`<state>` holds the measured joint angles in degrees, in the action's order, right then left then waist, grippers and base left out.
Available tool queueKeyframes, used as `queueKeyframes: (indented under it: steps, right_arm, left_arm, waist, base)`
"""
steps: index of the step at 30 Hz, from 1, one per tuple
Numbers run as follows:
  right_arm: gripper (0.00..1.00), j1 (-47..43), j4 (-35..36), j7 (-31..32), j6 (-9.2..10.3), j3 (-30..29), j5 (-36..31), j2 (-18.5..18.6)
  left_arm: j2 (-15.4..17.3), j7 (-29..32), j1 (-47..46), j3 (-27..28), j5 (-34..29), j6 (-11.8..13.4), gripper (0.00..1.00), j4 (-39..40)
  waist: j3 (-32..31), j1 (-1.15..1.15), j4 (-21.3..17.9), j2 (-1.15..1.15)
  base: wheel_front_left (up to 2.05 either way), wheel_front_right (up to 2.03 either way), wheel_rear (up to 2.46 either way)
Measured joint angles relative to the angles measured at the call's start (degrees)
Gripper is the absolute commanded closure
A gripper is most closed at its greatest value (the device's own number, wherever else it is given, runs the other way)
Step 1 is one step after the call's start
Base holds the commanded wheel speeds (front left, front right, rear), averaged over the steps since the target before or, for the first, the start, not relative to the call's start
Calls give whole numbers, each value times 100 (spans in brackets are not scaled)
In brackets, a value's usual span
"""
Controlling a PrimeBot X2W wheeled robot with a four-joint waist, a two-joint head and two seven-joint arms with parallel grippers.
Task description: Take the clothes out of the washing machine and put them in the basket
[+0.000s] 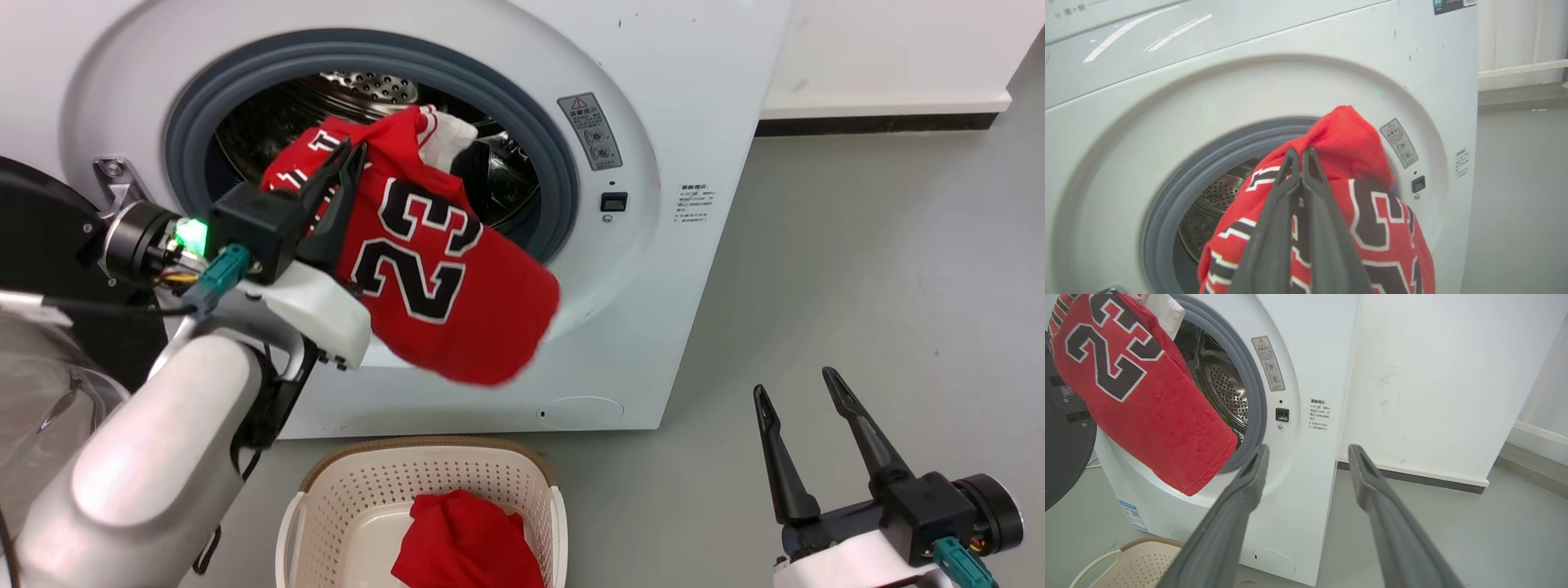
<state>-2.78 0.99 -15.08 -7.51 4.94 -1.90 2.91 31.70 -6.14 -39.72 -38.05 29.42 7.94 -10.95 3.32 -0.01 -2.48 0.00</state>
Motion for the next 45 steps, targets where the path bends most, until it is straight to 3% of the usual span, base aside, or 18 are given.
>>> queueKeyframes:
  steps: [9, 15, 21, 31, 45]
  right_arm:
    - [0, -75, 0, 0, 0, 47, 41, 0]
    - [0, -74, 11, 0, 0, 57, 41, 0]
    - [0, 52, 38, 0, 0, 68, 32, 0]
    - [0, 520, 183, 0, 0, -31, -63, 0]
    - [0, 1512, 448, 0, 0, -234, 31, 2]
  left_arm:
    - [508, 330, 892, 135, 4, 689, 100, 1682]
    - [620, 446, 1343, 8, 12, 843, 100, 2151]
    - [633, 399, 1835, -144, 188, 869, 100, 2019]
    - [263, 190, 2067, -500, 359, 510, 100, 828]
    - [-773, -59, 817, -929, 325, -486, 100, -2479]
  waist:
    - [-92, 0, 53, 0]
    - [17, 1, 101, 0]
    - [253, 1, 78, 0]
    - [1018, 2, -34, 0]
    - [2750, 3, -343, 0]
  base:
    - [0, 0, 0]
    - [0, 0, 0]
    - [0, 0, 0]
    - [0, 0, 0]
    - [0, 0, 0]
